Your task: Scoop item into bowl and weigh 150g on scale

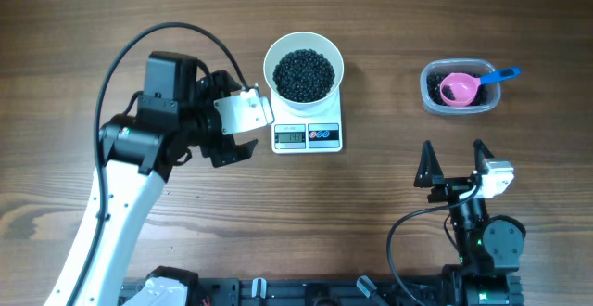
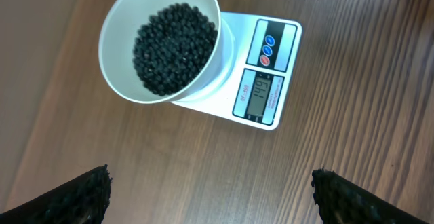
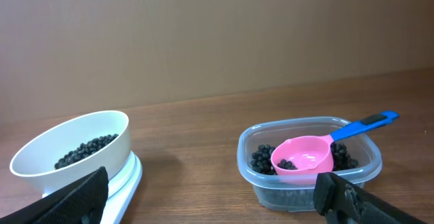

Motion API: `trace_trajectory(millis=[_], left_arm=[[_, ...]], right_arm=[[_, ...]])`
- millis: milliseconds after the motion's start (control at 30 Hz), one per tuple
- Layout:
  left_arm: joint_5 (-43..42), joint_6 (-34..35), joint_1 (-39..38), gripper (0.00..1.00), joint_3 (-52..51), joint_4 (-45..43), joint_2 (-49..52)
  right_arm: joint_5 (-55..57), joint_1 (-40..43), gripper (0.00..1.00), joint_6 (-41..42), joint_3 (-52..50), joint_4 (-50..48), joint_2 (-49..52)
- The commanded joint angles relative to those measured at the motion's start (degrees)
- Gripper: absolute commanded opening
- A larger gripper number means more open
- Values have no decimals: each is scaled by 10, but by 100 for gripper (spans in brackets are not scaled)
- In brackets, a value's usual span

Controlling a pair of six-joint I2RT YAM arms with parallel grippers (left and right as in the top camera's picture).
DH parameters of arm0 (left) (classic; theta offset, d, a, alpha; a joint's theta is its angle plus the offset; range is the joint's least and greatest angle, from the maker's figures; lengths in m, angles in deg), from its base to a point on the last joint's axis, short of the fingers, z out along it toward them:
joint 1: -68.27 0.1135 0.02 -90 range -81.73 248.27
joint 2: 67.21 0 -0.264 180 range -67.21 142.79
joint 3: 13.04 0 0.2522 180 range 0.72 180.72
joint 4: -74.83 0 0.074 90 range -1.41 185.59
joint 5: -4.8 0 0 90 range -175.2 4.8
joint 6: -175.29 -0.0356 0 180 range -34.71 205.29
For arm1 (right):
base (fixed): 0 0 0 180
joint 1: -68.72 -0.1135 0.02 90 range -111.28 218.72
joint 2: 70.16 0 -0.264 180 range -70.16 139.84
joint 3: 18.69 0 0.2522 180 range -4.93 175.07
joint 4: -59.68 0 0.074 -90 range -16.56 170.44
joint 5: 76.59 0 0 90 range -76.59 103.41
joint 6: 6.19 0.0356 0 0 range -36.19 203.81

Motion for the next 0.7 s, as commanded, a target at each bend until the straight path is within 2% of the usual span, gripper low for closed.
trace_trajectory(millis=[0, 500, 600, 667], left_arm=[[-1, -11, 3, 100, 3, 1, -33], [-1, -11, 3, 100, 3, 1, -90], [-6, 36, 3, 100, 3, 60, -94], [-45, 37, 3, 100, 3, 82, -96]], right_arm=[[10, -3, 100, 4, 0, -1, -6], [10, -3, 100, 4, 0, -1, -6], [10, -3, 100, 4, 0, -1, -6], [10, -3, 100, 4, 0, -1, -6]])
